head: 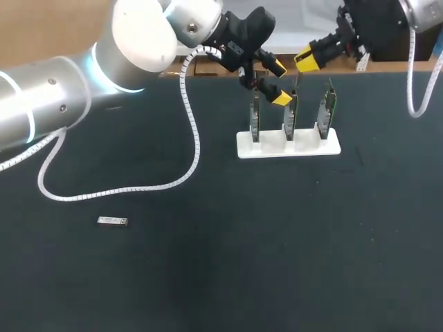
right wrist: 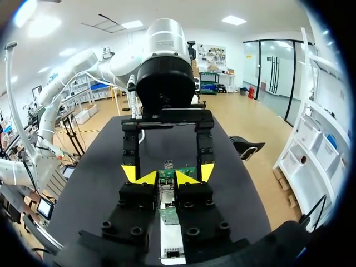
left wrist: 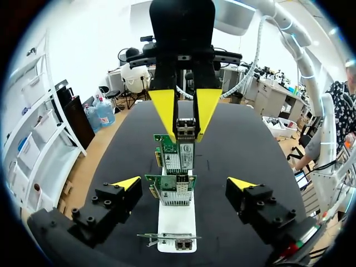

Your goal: Pick up the optical module with the left hand, and insert it into the network port with the right hand.

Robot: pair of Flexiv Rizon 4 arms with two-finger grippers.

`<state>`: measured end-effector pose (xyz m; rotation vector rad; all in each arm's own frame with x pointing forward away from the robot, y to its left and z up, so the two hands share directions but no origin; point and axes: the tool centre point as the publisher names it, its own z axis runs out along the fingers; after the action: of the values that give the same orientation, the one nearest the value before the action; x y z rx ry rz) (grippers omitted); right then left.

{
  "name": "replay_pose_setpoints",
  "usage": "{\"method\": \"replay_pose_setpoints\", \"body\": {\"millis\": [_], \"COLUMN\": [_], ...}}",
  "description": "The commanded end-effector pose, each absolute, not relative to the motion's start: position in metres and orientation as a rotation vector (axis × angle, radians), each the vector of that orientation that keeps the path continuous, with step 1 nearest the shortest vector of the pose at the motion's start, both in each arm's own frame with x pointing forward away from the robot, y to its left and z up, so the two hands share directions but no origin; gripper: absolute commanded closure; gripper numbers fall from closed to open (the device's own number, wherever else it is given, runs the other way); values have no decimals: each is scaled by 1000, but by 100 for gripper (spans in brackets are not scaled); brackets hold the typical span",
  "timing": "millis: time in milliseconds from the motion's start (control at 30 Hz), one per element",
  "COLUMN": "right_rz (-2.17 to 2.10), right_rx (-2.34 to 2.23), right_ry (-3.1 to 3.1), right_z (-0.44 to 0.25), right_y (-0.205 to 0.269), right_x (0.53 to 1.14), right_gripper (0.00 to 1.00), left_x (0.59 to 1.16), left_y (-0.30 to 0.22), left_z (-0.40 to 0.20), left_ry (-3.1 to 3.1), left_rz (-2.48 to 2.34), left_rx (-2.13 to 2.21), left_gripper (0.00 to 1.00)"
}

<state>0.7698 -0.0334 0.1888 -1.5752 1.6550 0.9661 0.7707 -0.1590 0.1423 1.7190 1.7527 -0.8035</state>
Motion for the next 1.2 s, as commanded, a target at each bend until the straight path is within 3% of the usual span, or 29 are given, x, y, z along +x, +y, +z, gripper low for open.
{"method": "replay_pose_setpoints", "body": {"millis": [33, 1200], "right_rz": [974, 971], "right_rx": [-1577, -1594], "right_ry": [1647, 1657], "right_z": [185, 176], "right_y": [-32, -29], "right_x": [771, 772], "right_gripper": [100, 100], "left_x": [772, 772], "left_y": [-159, -159], "left_z": [142, 142], "left_ry": [1751, 1751], "left_rz": [-805, -805], "left_rx": [1721, 1721], "left_gripper": [0, 0]}}
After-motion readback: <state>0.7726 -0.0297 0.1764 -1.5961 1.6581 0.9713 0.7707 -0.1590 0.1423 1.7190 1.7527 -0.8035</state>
